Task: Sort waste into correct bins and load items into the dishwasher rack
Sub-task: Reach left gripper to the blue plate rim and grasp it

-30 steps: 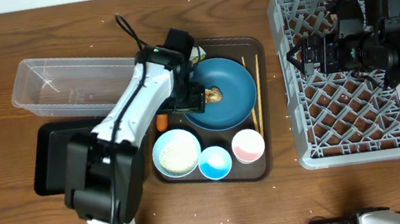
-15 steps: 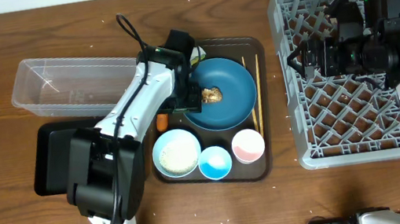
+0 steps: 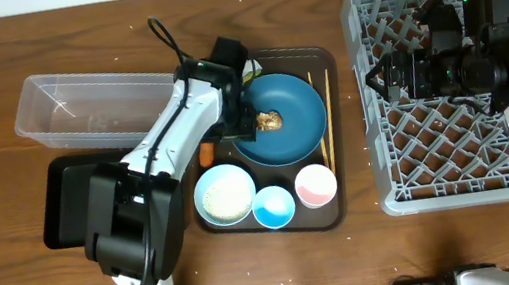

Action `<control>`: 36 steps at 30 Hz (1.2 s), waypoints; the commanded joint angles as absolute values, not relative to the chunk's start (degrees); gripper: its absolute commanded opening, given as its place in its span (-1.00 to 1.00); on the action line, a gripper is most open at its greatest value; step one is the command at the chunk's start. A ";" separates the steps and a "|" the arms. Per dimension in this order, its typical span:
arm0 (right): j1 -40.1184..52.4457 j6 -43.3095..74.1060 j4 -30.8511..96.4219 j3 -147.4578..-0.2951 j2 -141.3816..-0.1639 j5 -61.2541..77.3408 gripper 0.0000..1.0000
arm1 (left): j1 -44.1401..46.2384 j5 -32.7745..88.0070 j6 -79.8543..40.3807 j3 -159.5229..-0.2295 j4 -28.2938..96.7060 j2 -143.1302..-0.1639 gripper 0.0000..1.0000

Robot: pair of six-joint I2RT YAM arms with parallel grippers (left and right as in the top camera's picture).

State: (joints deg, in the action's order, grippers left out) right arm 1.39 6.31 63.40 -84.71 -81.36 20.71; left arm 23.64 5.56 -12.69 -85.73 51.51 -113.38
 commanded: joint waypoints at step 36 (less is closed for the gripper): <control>1.15 6.37 65.43 -86.17 -80.90 20.36 0.98 | 23.05 6.81 -12.97 -80.77 39.33 -115.87 -0.85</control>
